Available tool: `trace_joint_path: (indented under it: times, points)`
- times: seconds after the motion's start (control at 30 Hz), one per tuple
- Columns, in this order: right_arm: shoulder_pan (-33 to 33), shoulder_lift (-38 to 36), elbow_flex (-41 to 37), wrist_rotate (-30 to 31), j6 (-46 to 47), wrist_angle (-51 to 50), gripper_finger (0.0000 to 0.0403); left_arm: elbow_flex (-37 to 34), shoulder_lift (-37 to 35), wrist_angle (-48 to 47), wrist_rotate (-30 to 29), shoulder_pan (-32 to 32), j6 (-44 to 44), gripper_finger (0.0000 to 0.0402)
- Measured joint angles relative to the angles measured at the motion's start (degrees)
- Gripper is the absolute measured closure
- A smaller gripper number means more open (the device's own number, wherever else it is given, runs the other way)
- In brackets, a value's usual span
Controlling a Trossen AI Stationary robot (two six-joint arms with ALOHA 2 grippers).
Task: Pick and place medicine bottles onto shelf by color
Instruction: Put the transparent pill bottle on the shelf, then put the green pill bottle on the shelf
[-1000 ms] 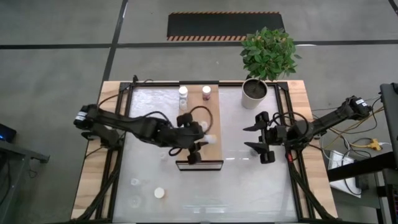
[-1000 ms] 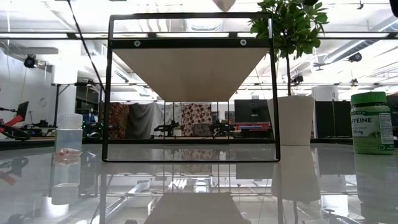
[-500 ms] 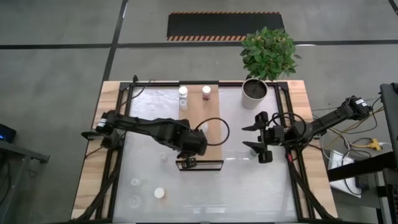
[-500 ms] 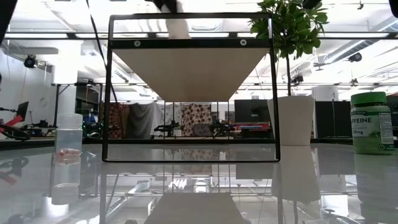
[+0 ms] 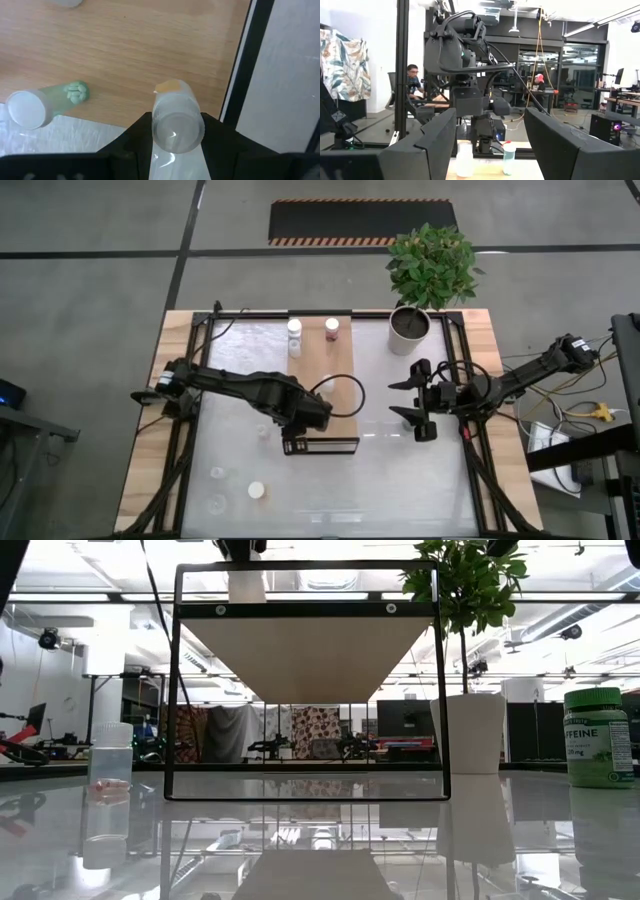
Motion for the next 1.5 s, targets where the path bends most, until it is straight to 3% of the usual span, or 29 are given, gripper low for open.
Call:
trace_joint_path:
  times: [0.27,0.53,0.97,1.17,1.3,1.5]
  points:
    - [0.0,0.0,0.0,-0.04,0.0,-0.02,0.0177,0.0,0.02,-1.31,2.27,0.2,-0.01,0.0285]
    - [0.0,0.0,0.0,-0.07,0.0,-0.77,0.0177,0.0,0.04,-1.13,2.26,0.49,-0.01,0.0222]
    - [0.0,0.0,0.0,-0.07,0.76,-1.47,0.0177,0.28,-0.48,-1.19,2.18,0.49,0.02,0.0215]
    - [0.02,-0.04,0.0,-0.09,5.26,-4.62,0.0177,0.28,-2.41,-1.39,1.93,0.49,1.02,0.0215]
    - [0.02,-0.11,1.95,-0.1,12.37,-14.49,0.0177,0.25,-4.13,-0.57,0.97,0.03,3.09,0.0215]
    - [0.02,0.87,12.14,-0.1,24.57,-44.94,0.0177,-0.06,-6.63,5.55,-7.52,-2.98,11.69,0.0214]
